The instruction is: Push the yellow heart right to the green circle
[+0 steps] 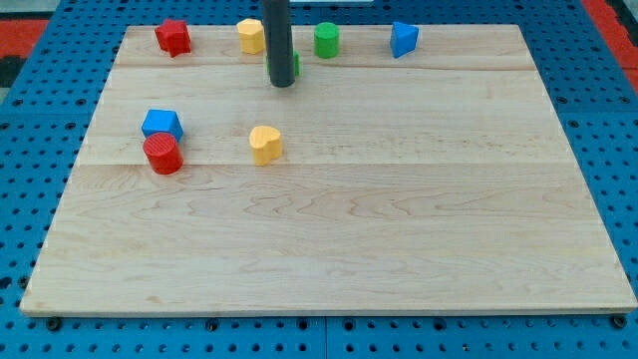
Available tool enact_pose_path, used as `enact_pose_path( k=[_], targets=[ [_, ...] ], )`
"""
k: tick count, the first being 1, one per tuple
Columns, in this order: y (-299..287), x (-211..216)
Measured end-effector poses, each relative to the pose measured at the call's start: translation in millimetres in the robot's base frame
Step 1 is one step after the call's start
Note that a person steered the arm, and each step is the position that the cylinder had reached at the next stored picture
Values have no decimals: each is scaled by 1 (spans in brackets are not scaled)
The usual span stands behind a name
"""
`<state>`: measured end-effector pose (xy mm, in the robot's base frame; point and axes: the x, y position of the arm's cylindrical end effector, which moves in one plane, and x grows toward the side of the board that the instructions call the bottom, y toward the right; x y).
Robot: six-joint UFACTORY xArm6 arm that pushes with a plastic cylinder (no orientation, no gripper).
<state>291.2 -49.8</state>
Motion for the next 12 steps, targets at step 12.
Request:
enact_pose_path(
  k=[12],
  targets=[
    [63, 93]
  ],
)
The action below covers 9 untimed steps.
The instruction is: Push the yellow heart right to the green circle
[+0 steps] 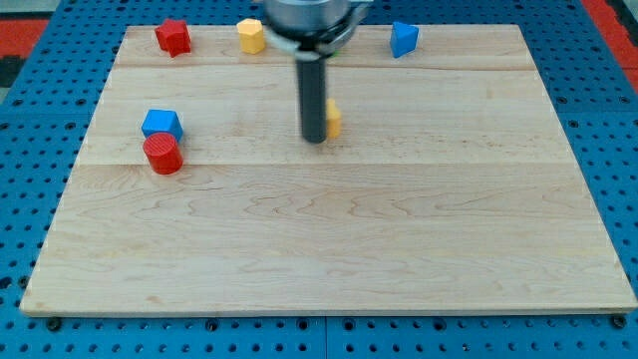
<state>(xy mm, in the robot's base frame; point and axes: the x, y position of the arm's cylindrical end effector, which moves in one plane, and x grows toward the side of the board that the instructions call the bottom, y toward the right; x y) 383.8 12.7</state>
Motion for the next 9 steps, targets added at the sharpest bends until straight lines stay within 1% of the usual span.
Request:
enact_pose_path(
  k=[1, 2, 3, 4, 5, 6, 7, 8, 9],
  targets=[
    [35, -43],
    [34, -40],
    [16, -67],
    [19, -106],
    [22, -121],
    [30, -85],
    [87, -81],
    [82, -117],
    [75, -87]
  ],
)
